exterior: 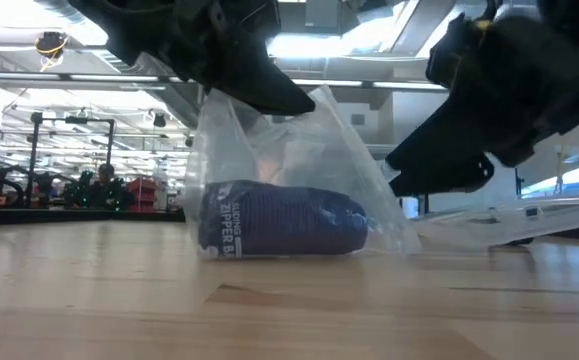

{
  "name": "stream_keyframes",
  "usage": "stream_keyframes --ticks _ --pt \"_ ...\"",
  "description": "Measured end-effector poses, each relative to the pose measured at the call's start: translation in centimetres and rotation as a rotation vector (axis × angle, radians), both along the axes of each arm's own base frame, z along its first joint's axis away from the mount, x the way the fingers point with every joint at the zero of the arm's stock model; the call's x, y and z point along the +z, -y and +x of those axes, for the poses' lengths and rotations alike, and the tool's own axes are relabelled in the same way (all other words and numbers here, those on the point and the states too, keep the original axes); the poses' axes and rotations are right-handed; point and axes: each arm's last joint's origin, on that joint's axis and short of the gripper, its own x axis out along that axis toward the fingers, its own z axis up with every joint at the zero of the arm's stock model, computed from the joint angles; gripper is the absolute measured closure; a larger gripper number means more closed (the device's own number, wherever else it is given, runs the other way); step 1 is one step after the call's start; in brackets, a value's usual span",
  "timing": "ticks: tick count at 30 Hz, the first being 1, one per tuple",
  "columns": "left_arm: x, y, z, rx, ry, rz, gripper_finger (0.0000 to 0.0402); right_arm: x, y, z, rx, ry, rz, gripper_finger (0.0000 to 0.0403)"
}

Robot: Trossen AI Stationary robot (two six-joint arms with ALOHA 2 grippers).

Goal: Roll bandage
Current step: Put the packed rolled violet bandage into the transparent tupperware

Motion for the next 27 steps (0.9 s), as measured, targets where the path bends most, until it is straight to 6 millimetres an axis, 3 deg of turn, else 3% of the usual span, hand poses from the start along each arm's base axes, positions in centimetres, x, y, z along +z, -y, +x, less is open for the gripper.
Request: stream_keyframes --ticks 4,9,12,18,19,24,27 --pt "0.0 0.1 0.0 -0.004 0.004 0.004 0.0402 -0.4 0.6 0.5 -0.054 0.030 -0.064 0.0086" --pt "0.1 0.2 0.0 -0.012 0.015 0.002 0.0401 0.1 1.1 1.9 0.091 0.136 -0.038 0.0134" --pt "0.1 0.2 0.0 -0.011 0.017 -0.001 0.0401 0.3 1.6 2.3 0.100 0.145 -0.050 0.0192" --pt "0.4 0.2 0.0 0.018 0.019 -0.069 0.0399 -0.2 2.1 2.3 0.091 0.095 -0.109 0.0371" --pt "0.3 0.2 0.0 0.024 0.012 -0.081 0.0399 -0.2 2.1 2.3 0.088 0.091 -0.127 0.0386" --pt "0.2 -0.2 -0.4 0.053 -0.054 -0.127 0.0399 0.6 2.0 2.4 0.099 0.106 -0.135 0.0384" --pt "0.6 -1.1 -1.0 0.100 -0.098 -0.161 0.0398 2.2 2.0 2.5 0.132 0.120 -0.171 0.0397"
